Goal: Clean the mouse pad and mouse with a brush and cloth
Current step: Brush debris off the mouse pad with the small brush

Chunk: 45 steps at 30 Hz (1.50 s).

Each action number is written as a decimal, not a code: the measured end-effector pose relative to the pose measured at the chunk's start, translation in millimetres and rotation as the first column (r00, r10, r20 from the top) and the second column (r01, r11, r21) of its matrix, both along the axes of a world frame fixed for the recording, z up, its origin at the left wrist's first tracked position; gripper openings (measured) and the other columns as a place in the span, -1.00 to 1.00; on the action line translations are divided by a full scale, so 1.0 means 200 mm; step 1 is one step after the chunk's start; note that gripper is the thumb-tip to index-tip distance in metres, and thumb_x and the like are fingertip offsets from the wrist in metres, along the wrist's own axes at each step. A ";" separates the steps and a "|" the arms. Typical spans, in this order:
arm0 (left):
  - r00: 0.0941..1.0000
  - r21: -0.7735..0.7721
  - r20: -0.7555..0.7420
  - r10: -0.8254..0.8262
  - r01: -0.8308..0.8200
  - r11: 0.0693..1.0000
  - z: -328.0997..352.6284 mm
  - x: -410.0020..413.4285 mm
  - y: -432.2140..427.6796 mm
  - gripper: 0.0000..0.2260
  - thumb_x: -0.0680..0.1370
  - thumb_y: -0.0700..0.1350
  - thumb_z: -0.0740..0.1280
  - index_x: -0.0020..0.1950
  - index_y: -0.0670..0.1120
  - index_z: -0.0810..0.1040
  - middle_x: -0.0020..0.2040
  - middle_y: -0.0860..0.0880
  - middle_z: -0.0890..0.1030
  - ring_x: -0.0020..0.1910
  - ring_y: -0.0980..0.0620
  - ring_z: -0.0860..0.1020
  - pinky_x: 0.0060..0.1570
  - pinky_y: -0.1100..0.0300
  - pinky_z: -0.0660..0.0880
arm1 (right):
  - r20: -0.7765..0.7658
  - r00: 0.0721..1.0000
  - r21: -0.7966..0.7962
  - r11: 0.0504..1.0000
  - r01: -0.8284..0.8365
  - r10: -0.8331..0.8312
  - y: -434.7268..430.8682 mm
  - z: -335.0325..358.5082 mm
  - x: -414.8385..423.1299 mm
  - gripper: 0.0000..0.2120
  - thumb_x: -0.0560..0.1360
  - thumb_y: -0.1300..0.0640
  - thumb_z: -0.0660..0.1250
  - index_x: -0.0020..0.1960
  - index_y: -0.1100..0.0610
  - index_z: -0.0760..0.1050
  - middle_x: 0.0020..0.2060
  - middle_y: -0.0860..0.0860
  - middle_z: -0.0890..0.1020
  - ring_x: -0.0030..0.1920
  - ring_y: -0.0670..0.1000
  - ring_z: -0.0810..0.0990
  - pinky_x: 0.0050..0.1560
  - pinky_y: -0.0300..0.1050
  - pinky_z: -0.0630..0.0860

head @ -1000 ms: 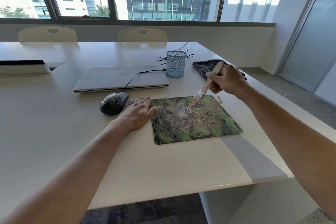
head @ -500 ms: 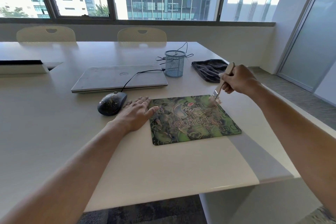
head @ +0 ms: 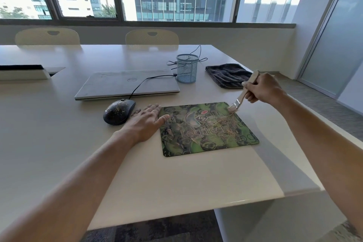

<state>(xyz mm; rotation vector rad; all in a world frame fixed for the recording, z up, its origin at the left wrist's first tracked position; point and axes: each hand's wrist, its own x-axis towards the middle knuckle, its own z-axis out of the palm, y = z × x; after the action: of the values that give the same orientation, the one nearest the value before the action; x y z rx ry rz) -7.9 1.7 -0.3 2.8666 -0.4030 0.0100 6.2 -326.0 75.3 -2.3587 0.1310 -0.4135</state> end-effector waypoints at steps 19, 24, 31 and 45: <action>1.000 -0.003 0.005 0.001 -0.001 1.000 -0.01 0.00 0.00 -0.42 0.58 0.22 -0.05 0.52 -0.04 0.05 0.54 0.02 0.04 0.52 0.11 -0.02 0.47 0.09 -0.09 | 0.017 1.000 -0.069 0.997 -0.014 0.015 0.00 0.00 -0.02 -0.73 0.54 0.13 0.28 -0.17 0.33 0.57 -0.38 0.17 0.63 -0.46 0.00 0.59 -0.47 -0.36 0.53; 1.000 0.001 0.007 0.005 -0.005 1.000 0.00 0.01 0.00 -0.43 0.58 0.22 -0.05 0.52 -0.04 0.05 0.55 0.02 0.04 0.52 0.11 -0.02 0.48 0.09 -0.08 | 0.073 0.996 0.052 0.997 -0.062 0.058 0.03 0.04 -0.03 -0.78 0.53 0.13 0.29 -0.11 0.28 0.57 -0.41 0.10 0.61 -0.58 -0.15 0.56 -0.50 -0.36 0.52; 1.000 0.005 -0.001 0.006 -0.006 1.000 0.00 0.00 0.00 -0.42 0.58 0.22 -0.06 0.53 -0.03 0.04 0.55 0.02 0.04 0.52 0.11 -0.03 0.48 0.09 -0.10 | 0.020 0.997 0.057 0.996 -0.072 0.071 0.07 -0.03 -0.03 -0.71 0.53 0.13 0.29 -0.15 0.38 0.58 -0.39 0.16 0.63 -0.49 -0.01 0.60 -0.34 -0.21 0.61; 1.000 0.018 0.000 0.008 -0.008 1.000 0.02 -0.02 -0.01 -0.44 0.59 0.20 -0.06 0.52 -0.04 0.05 0.55 0.02 0.04 0.52 0.11 -0.02 0.46 0.11 -0.09 | 0.091 0.989 0.000 0.993 -0.115 0.115 0.15 0.00 -0.04 -0.74 0.54 0.14 0.28 -0.10 0.35 0.58 -0.34 0.19 0.64 -0.45 0.00 0.58 -0.48 -0.37 0.53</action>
<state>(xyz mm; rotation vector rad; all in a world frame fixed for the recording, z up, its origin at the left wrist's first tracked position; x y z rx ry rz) -11.0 -1.0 2.8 2.8859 -0.3935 0.0080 -1.7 -296.5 75.2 -2.3240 -0.0464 -0.4624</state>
